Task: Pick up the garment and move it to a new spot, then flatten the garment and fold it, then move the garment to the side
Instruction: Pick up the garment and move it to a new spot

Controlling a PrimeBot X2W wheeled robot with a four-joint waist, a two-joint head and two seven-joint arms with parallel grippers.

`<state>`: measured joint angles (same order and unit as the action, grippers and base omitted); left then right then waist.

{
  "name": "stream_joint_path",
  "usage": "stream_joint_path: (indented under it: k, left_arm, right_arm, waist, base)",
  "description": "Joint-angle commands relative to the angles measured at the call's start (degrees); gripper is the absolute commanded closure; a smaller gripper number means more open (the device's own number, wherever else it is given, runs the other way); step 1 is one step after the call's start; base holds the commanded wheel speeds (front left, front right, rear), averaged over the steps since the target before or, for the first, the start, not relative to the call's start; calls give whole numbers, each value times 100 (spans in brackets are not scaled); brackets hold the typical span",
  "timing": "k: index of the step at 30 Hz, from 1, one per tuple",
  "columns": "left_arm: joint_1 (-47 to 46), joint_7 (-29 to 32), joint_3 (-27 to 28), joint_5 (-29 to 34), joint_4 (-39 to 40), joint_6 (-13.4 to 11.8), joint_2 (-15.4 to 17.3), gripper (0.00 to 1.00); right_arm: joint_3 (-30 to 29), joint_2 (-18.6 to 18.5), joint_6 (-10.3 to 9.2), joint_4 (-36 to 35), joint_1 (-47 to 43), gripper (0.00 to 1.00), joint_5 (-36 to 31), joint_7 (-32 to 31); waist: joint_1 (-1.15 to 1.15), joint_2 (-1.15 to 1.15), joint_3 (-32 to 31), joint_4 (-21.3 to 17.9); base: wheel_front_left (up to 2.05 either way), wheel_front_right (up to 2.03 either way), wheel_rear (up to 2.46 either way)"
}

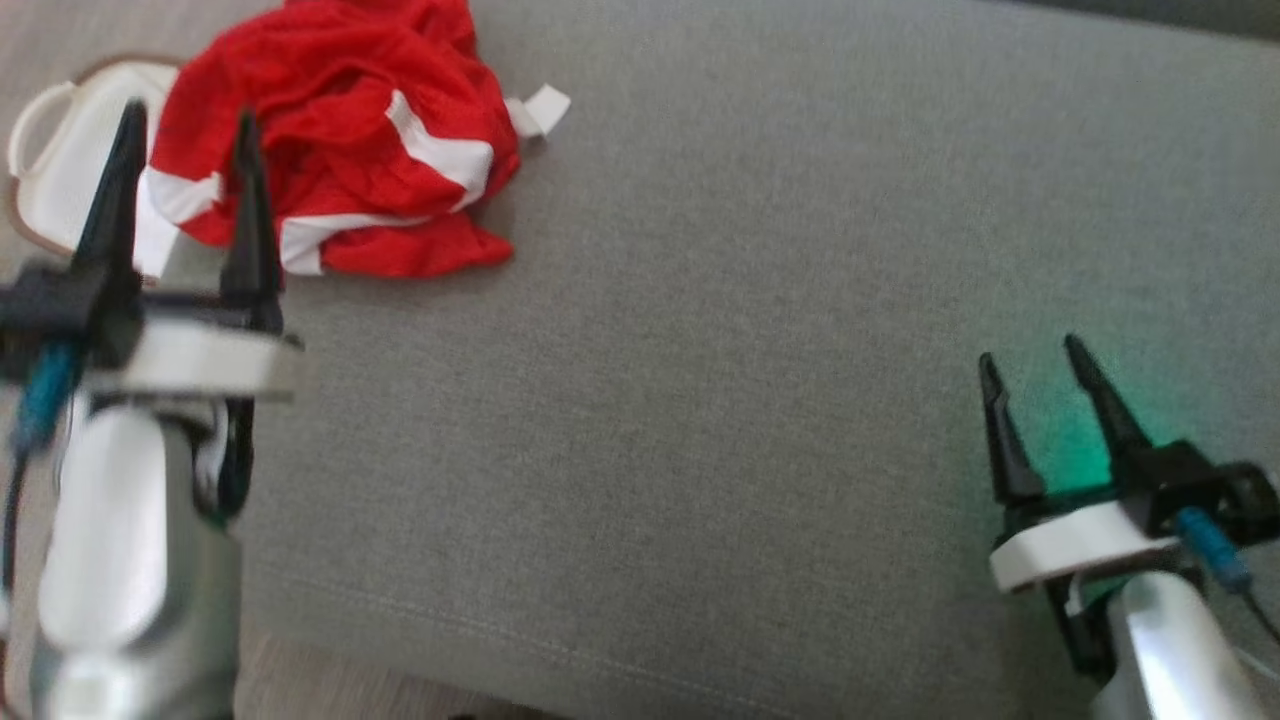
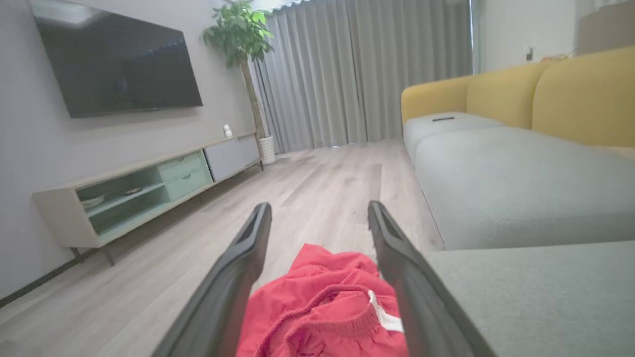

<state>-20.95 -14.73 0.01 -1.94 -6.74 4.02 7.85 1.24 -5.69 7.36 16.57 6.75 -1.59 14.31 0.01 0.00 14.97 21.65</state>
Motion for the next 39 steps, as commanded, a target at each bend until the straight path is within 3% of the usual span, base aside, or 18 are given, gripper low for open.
stream_joint_path:
  k: [1,4,12,19,23,24,25,26,33,39]
  left_arm:
    - [-461,-27,131,-51,-189,82,255,0]
    - [-1315,129,-65,-228,-1402,232,335,0]
    - [-3098,1625,-661,-884,-3976,342,534,0]
    - [-3588,2590,-1649,-2051,-4808,346,730,0]
    - [-3650,2665,-2091,-2175,-5068,346,1044,0]
    - [-3666,2581,-2191,-2152,-5109,346,1101,11]
    - [-3676,2476,-2260,-2182,-5128,346,1128,83]
    - [-3693,2370,-2315,-2242,-5128,346,1138,100]
    - [-3790,1631,-2782,-2797,-4794,347,1389,100]
    - [-3923,1372,-3353,-3303,-4101,347,1844,100]
  right_arm:
    - [109,-93,13,-237,211,0,-14,69]
    - [41,-173,13,-267,265,0,58,69]
    - [77,-361,13,-289,176,0,96,69]
    - [30,-481,13,-399,102,0,106,69]
    - [-24,-521,13,-479,100,0,110,69]
    - [-38,-521,13,-493,100,0,110,69]
    - [-56,-512,13,-501,100,0,108,69]
    - [-74,-503,13,-507,98,0,108,69]
    - [-59,-300,13,-425,96,0,132,69]
    - [65,-34,13,-315,164,0,192,69]
  waist:
    - [-1,0,331,-81]
    - [-1,0,462,-118]
    - [-1,0,579,-270]
    - [-1,0,723,-462]
    - [-1,0,810,-567]
    - [-1,0,818,-587]
    - [-1,0,818,-607]
    - [-1,0,817,-619]
    - [-1,0,483,-695]
    - [-1,0,-81,-888]
  base:
    - [0,0,0]
    - [0,0,0]
    - [0,0,0]
    - [0,0,0]
    - [0,0,0]
    - [0,0,0]
    - [0,0,0]
    - [0,0,0]
    - [0,0,0]
    - [0,0,0]
